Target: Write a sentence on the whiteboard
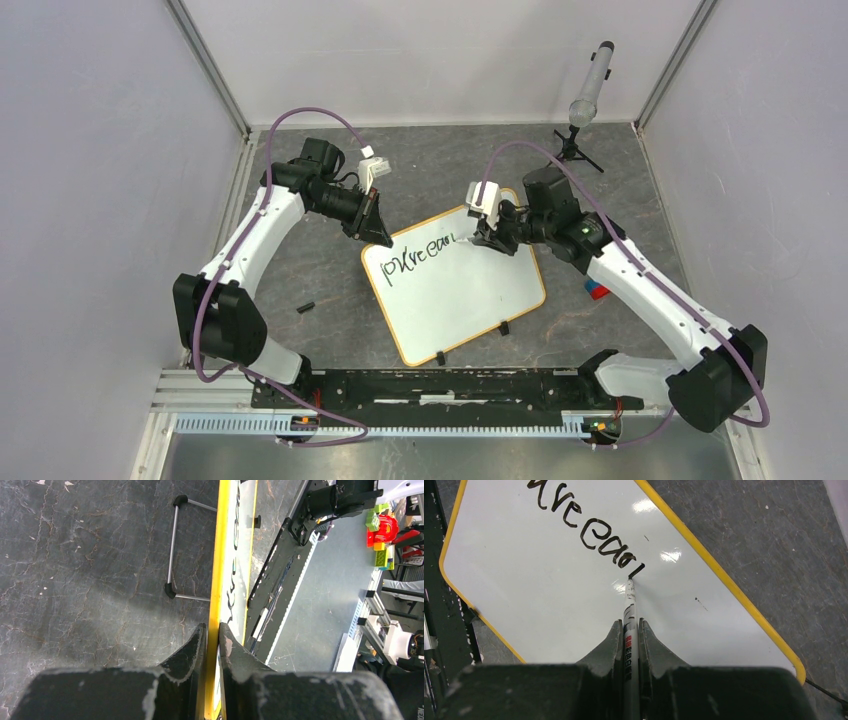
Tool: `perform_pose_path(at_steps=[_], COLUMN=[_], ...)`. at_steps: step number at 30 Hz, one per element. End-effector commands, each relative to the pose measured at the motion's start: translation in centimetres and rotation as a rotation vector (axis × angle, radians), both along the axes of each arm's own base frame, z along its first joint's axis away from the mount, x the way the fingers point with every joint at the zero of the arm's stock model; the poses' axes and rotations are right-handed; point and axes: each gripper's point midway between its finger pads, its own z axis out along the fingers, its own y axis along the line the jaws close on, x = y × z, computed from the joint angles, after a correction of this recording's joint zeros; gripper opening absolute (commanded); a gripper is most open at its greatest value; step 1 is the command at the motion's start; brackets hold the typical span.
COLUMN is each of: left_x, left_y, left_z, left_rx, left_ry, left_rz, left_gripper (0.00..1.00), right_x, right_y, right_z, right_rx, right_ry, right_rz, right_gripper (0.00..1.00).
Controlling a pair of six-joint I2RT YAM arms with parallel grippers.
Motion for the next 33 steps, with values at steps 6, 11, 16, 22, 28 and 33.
perform_pose_path(at_steps=[6, 11, 16, 22, 28, 33], left_x=[-0.1, -0.2, -0.2, -0.1, -0.1, -0.1], left_y=[0.0, 0.0, 0.1, 0.1, 0.1, 0.1], left_z=[0.5, 0.6, 0.7, 0.6, 0.5, 0.4], left_rx=[0.007, 0.006, 0.006, 0.008, 0.008, 0.008], left_ry=[-0.048, -0.048, -0.053, -0.052, -0.049, -0.045], left_rz=[-0.027, -0.027, -0.027, -0.027, -0.027, -0.029], left_gripper=[0.02, 0.02, 0.02, 0.02, 0.02, 0.02], right_x=[0.5, 1.7, 2.5, 3.0, 2.8, 1.9], right_y=[0.2, 0.6, 0.7, -0.2, -1.2, -1.2], right_z=[1.1, 2.2, 2.7, 2.6, 1.9, 1.0], right_rx=[0.02, 0.03, 0.032, 0.015, 0.0, 0.004], right_ry=[-0.026, -0.052, -0.07, -0.075, -0.066, -0.034], right_rz=[-0.004, -0.019, -0.033, -0.056, -0.069, -0.049], right_gripper=[0.0, 0.0, 0.0, 0.0, 0.0, 0.0])
